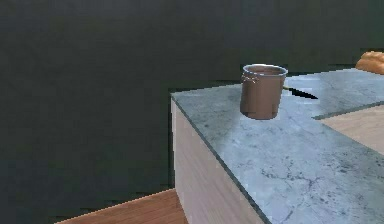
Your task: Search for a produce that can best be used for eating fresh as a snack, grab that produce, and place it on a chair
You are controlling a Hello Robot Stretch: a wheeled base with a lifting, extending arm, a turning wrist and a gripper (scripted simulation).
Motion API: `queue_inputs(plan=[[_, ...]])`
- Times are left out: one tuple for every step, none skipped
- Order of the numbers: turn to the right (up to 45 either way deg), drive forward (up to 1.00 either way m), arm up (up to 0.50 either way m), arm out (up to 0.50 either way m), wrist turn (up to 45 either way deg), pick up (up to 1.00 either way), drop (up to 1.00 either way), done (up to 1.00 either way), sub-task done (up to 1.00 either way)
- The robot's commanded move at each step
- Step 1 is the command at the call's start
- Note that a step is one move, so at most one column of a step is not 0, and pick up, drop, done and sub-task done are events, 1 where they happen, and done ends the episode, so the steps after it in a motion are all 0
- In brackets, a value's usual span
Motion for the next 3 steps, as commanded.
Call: queue_inputs(plan=[[0.0,0.0,0.0,0.0,-45.0,0.0,0.0,0.0,0.0],[0.0,0.0,0.0,0.0,-45.0,0.0,0.0,0.0,0.0],[0.0,0.0,0.0,0.0,-27.0,0.0,0.0,0.0,0.0]])
